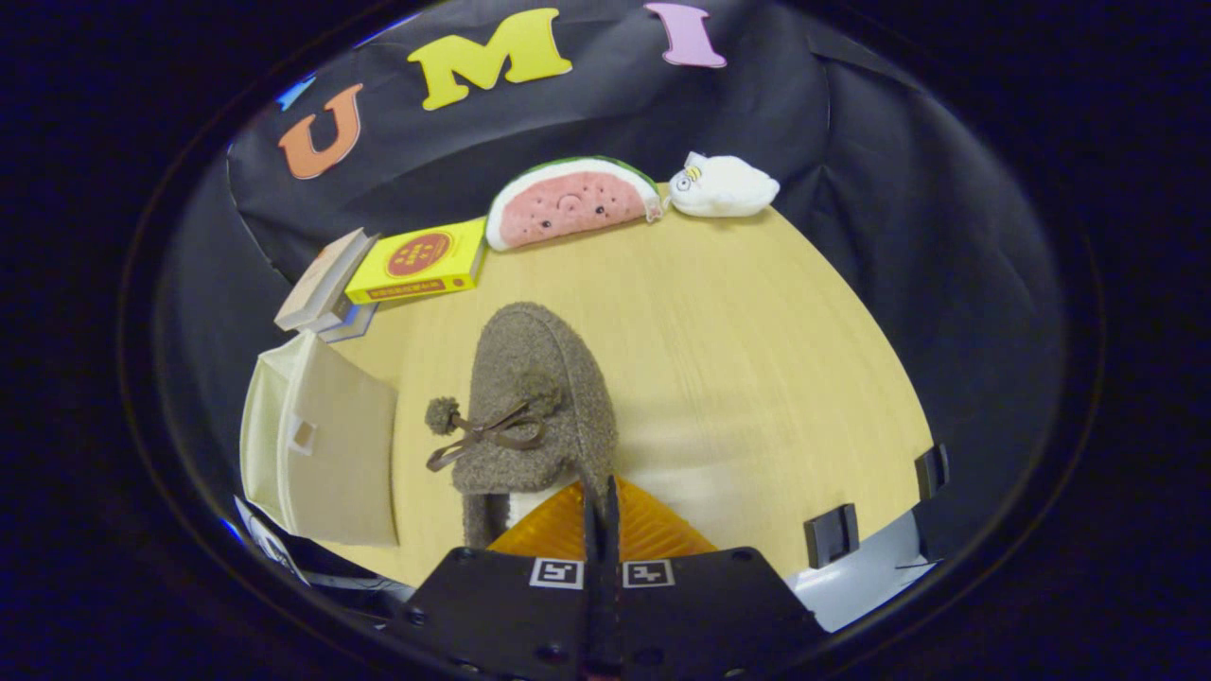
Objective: Open the storage box then place both shoes into the box .Put the left shoe in first, then the right shoe, with the right side of both shoes facing outward in a uniform manner.
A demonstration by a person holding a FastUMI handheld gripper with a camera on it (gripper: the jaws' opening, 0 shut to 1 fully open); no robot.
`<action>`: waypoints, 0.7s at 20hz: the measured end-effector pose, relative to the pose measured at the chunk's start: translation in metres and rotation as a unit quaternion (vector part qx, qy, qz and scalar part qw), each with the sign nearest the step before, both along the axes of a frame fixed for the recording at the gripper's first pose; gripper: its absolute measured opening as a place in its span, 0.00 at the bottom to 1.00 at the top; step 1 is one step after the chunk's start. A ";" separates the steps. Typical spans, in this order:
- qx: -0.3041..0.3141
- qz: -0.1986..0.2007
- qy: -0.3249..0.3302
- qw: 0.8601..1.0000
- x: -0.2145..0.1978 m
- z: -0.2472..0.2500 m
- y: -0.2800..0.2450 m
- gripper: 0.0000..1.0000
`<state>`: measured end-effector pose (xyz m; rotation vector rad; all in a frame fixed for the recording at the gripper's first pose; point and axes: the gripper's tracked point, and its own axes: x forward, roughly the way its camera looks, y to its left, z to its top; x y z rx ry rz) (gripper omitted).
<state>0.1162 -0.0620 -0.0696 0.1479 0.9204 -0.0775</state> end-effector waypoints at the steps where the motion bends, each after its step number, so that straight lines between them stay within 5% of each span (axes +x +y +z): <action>1: 0.002 0.001 -0.007 1.000 -0.002 0.009 0.011 0.00; 14: 0.027 0.089 -0.065 0.993 -0.012 0.074 0.207 0.00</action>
